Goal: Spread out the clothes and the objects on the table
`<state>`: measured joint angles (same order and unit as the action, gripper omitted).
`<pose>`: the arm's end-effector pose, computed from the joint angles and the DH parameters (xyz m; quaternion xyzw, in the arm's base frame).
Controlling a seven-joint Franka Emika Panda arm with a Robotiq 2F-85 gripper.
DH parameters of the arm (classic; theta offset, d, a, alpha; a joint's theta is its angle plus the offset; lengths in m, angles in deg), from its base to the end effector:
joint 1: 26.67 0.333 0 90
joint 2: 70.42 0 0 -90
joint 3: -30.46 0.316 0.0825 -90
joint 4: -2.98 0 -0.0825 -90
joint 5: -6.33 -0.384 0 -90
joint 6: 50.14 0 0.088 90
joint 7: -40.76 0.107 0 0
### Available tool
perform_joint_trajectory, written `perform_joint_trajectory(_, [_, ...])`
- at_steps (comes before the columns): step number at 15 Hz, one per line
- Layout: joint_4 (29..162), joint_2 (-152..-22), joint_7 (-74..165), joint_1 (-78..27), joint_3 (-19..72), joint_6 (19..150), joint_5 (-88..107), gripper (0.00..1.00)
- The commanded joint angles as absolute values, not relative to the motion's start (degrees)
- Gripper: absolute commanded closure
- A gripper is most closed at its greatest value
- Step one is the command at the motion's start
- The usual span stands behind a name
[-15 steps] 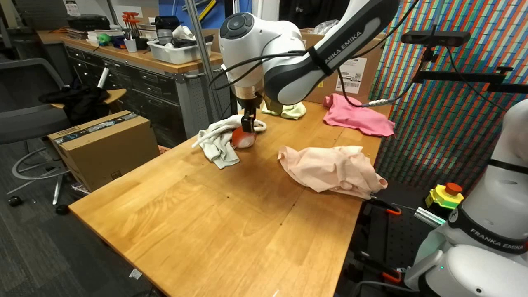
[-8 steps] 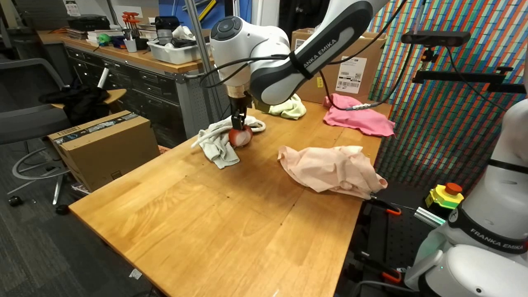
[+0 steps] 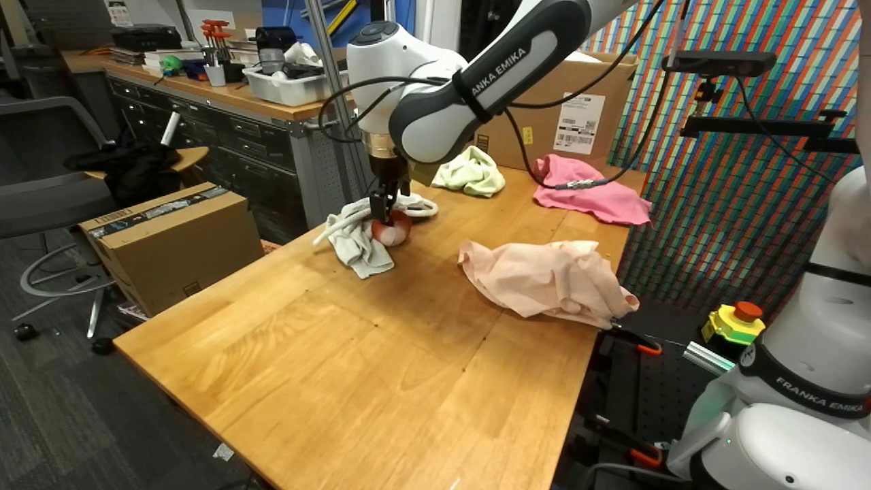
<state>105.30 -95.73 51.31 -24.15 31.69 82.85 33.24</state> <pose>0.6622 0.0339 0.3175 0.9796 0.0914 0.0672 0.1660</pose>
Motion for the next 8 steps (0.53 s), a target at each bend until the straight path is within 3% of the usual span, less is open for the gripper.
perform_joint_trajectory(1, [103.2,-97.4,45.8,-24.6,32.0,83.6,25.0,0.00])
perform_joint_trajectory(8, [103.4,-98.5,40.3,-25.2,32.3,83.7,15.4,0.00])
